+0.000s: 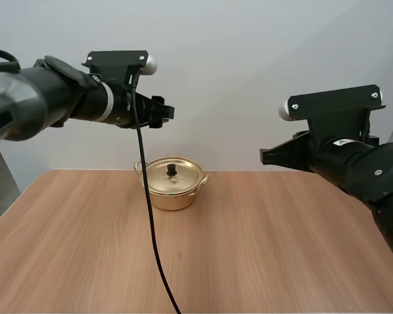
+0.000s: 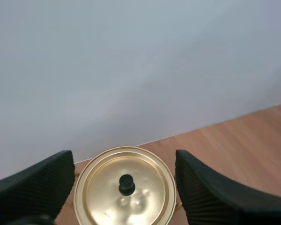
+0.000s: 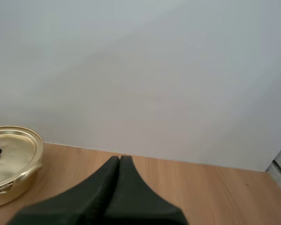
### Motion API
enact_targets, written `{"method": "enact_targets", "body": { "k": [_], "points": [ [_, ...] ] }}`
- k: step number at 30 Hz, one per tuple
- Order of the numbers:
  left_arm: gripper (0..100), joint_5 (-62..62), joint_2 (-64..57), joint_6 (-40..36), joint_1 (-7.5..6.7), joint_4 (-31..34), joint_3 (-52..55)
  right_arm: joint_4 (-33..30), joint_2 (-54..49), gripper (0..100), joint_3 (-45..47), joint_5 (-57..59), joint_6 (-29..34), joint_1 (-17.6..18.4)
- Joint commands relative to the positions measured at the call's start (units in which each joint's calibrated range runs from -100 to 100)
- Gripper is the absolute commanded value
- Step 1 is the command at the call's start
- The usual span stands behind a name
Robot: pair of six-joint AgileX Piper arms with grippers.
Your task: Open the pot, put the car inside, and close it
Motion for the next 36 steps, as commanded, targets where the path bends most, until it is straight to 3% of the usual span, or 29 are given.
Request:
{"method": "enact_targets", "body": {
  "k": [1,6,9,13,16,19,21,25,27,30,33,36],
  "points": [
    [100,-4.72,-54.18,-2.47,0.26,0.54,8.15,0.24,0.0,0,0.02,-0.36,-0.27,1.57],
    [100,-9.62,-66.87,-2.73,0.32,3.06,21.38,-1.8,-0.11,0,0.02,-0.36,-0.27,5.48],
    [100,-24.54,-69.02,-5.14,1.09,5.84,32.35,-1.53,-0.11,0,0.02,-0.36,0.12,5.33],
    [100,-53.58,-68.68,-6.59,-1.74,5.97,47.6,-1.42,-0.11,0,0.02,0.45,0.12,5.33],
    [100,-64.32,-68.68,-5.04,-3.74,5.97,56.97,-1.42,-0.11,0,0.02,0.98,0.12,5.33],
    [100,-61.15,-69.02,-3.94,-4.84,5.73,59.6,-2.02,-0.11,0,0.02,0.98,0.12,5.33],
    [100,-48.88,-69.02,-2.51,-5.02,5.57,59.6,-2.1,-0.11,0,0.02,1.22,0.12,5.13],
    [100,-29.89,-69.02,-3.97,-4.71,14.28,59.6,-1.82,-0.11,0,0.02,3.24,0.12,3.75],
    [100,-26.1,-69.02,-9.41,-3.56,18.23,59.6,-2.19,-0.11,0,0.02,3.85,0.12,3.66],
    [100,-25.43,-69.02,-15.47,-1.46,18.81,59.6,-3.08,-0.11,0,0.02,4.51,0.12,3.66],
    [100,-13.9,-69.02,-15.37,0.18,19.32,59.6,-2.94,-0.11,0,0.02,4.62,0.12,3.66],
    [100,-13.39,-69.02,-13.19,1.61,16.69,59.6,-4.22,-0.11,0,0.02,6.01,0.12,3.66]
  ]
}}
